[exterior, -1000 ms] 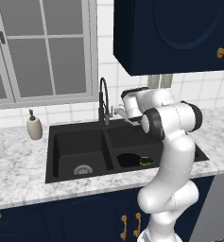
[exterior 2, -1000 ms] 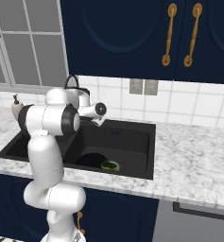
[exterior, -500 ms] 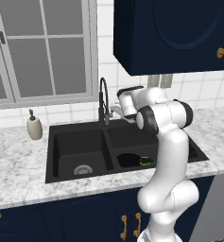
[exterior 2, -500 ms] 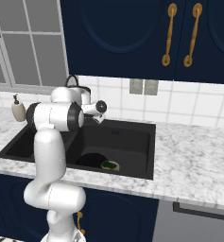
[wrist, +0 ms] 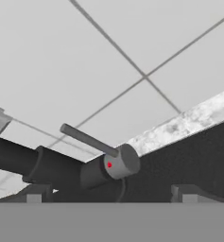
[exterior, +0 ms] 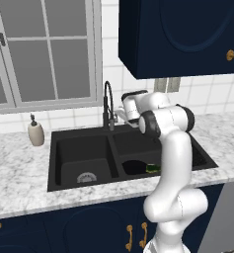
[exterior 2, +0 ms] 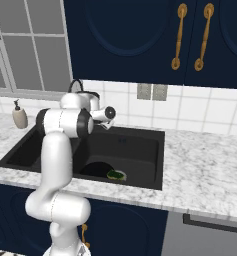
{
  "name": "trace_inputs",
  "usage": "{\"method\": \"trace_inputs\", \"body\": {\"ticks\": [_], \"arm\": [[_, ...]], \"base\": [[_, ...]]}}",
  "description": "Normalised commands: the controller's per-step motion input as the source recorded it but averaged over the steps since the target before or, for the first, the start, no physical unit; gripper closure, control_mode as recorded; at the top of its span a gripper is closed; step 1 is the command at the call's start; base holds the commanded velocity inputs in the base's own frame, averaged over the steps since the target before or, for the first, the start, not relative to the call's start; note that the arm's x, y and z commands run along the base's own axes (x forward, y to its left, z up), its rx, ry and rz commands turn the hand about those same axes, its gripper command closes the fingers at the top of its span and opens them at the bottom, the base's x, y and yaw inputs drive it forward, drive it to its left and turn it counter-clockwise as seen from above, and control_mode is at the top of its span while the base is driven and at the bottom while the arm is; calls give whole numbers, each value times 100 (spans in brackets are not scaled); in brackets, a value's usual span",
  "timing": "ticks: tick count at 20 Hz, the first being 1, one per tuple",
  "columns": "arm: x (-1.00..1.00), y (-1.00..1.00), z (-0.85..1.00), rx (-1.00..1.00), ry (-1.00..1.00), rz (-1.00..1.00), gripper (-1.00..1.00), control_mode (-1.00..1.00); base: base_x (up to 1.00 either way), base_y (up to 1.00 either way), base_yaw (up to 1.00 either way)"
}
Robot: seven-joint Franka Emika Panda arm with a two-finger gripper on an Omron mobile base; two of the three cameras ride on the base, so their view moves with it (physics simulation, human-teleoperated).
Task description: Pick the pan and sponge and place them into the sink. Then turn on the water.
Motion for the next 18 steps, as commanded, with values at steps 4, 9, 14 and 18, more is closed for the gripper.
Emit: {"method": "trace_inputs", "body": {"ticks": [4,9,14,18], "arm": [[26,3,-20,1,0,0,-100,-100],[26,14,-24,0,0,0,-100,-100],[30,3,-18,1,0,0,-100,-100],[34,0,-17,2,0,0,-100,-100]], "base": [[0,0,0],[0,0,0],[0,0,0],[0,0,0]]}}
